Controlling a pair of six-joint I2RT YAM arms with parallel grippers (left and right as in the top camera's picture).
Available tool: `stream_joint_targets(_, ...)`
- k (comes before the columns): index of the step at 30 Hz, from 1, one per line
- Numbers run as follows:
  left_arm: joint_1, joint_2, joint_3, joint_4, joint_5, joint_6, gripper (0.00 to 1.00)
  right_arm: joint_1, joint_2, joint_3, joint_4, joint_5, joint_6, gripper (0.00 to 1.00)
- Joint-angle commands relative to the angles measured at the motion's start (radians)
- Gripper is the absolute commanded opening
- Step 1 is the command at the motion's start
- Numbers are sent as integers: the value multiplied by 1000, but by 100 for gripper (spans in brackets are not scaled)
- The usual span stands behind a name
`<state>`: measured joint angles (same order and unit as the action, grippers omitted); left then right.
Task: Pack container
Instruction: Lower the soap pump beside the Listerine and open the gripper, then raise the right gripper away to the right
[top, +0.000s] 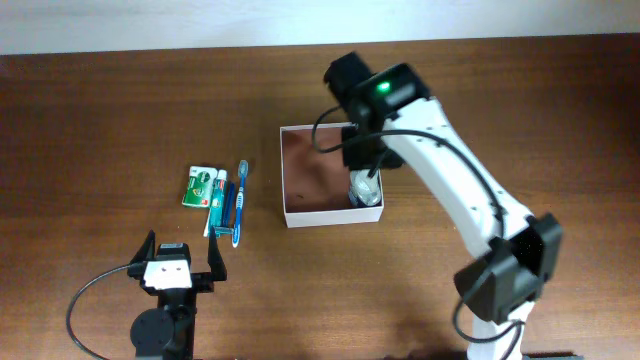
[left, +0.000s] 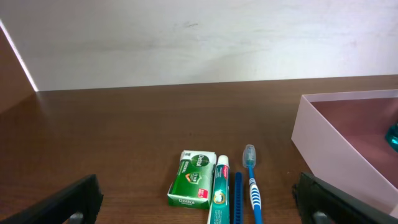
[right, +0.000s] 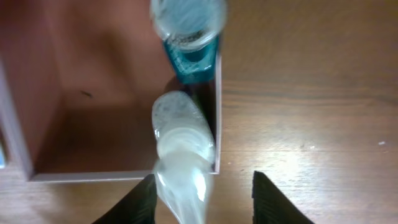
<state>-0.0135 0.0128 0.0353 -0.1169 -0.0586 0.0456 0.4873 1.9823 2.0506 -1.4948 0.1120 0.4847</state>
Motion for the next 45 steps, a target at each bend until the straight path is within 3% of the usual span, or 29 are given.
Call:
stream_joint_targets(1, -4, -5, -8, 0, 11, 16, 99, -83, -148, 89, -8, 24, -88, 46)
stream_joint_targets(3, -4, -5, -8, 0, 11, 16, 99, -128, -198, 98, -9, 24, -114, 51)
stream_joint_targets(9, -4, -5, -8, 0, 11, 16, 99, -311, -312, 98, -57, 32, -116, 91)
stream_joint_targets(11, -4, -5, -8, 0, 11, 16, 99, -371, -323, 98, -88, 32, -137, 99)
stream_joint_targets(20, -4, -5, -8, 0, 11, 16, 99, -535, -319, 97, -150, 32, -137, 98)
stream_joint_targets(45, -4, -5, -8, 0, 11, 16, 99, -534, -319, 97, -150, 31, -137, 98)
